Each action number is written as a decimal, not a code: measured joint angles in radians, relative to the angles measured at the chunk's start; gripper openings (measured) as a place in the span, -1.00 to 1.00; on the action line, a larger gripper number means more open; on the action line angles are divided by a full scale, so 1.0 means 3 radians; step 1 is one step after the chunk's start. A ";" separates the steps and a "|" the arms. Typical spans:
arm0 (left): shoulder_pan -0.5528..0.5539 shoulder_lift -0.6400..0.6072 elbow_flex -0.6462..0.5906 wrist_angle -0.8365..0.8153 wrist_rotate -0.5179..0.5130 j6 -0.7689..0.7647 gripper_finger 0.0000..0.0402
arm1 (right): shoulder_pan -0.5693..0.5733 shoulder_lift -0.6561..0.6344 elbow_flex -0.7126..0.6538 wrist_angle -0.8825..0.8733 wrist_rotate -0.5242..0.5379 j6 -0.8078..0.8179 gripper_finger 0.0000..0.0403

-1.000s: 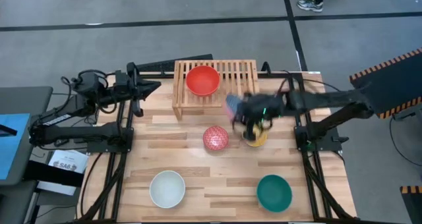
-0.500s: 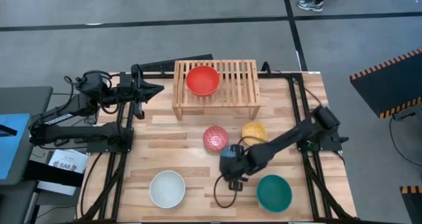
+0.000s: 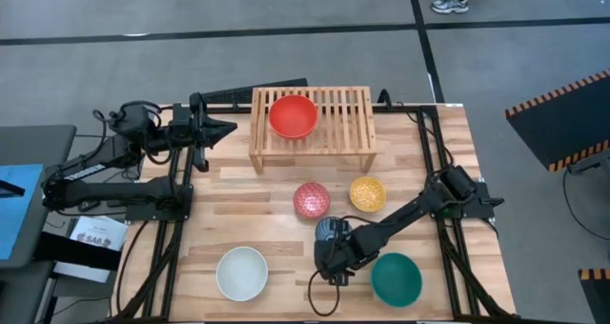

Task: Place and stack bowls onto a shelf
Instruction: Remove the small blue bowl on the shelf, then put the small yellow bowl on the shelf

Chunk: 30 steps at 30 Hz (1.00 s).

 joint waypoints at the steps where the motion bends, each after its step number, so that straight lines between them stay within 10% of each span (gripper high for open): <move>1: 0.0000 0.0000 0.0000 0.0000 -0.0002 -0.0009 -1.00 | 0.0000 0.0000 0.0000 -0.0001 -0.0003 -0.0012 -0.75; 20: -0.0001 0.0000 0.0000 0.0000 -0.0020 -0.0015 -1.00 | -0.0085 -0.0061 -0.0015 0.0040 -0.0676 -0.0442 0.01; 30: -0.0001 0.0000 0.0001 -0.0001 -0.0021 -0.0012 -1.00 | -0.0285 -0.0857 -0.0129 -0.0500 -0.0459 -0.0657 0.17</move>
